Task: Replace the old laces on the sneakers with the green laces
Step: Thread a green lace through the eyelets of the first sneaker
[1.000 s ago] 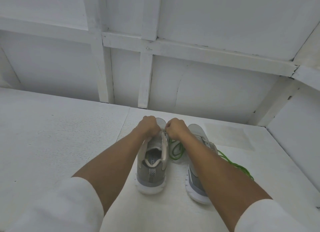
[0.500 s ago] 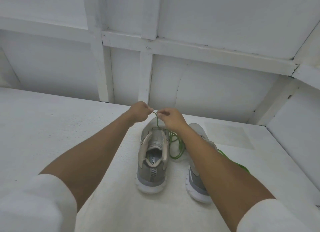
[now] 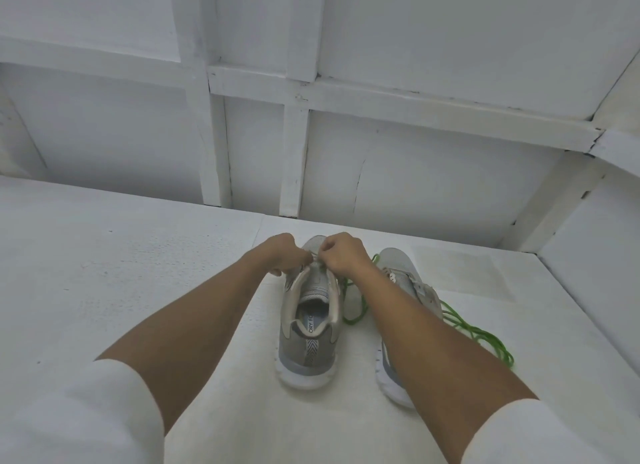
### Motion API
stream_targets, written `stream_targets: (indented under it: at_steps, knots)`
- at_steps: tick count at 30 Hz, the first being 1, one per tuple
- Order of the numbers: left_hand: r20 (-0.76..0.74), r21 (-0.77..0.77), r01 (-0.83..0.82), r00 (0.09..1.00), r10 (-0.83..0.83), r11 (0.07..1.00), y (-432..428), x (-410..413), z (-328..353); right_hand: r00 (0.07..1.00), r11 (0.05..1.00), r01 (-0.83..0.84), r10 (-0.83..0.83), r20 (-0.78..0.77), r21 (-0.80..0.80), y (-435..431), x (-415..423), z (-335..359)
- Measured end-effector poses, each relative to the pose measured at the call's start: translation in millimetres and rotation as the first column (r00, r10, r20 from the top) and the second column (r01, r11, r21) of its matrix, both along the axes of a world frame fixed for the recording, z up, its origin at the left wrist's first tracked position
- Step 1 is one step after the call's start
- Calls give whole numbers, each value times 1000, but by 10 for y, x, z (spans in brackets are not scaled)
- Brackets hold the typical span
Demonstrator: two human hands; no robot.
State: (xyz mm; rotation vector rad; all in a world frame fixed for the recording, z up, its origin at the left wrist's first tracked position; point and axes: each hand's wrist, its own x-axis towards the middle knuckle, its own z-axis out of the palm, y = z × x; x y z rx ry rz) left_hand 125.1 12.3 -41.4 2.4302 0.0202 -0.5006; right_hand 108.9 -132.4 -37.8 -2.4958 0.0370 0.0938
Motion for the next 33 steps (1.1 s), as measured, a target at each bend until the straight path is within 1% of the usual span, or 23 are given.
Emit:
stream_targets:
  at_steps: [4, 8, 14, 27, 33]
  knots:
    - [35, -1, -31, 999, 31, 1000, -18, 14, -4, 1000, 998, -12, 11, -11, -55, 26, 3, 6]
    - [41, -57, -54, 998, 57, 997, -30, 28, -11, 1000, 996, -22, 21, -9, -87, 43, 0, -5]
    - [56, -64, -26, 998, 30, 998, -43, 61, -63, 999, 988, -47, 48, 1, -145, 64, -24, -16]
    - [6, -95, -38, 999, 39, 995, -17, 110, -116, 998, 973, -66, 66, -11, -222, 95, -18, -33]
    - [-4, -83, -19, 1000, 19, 996, 1, 129, -139, 999, 967, -54, 51, -17, -251, 116, 32, -87]
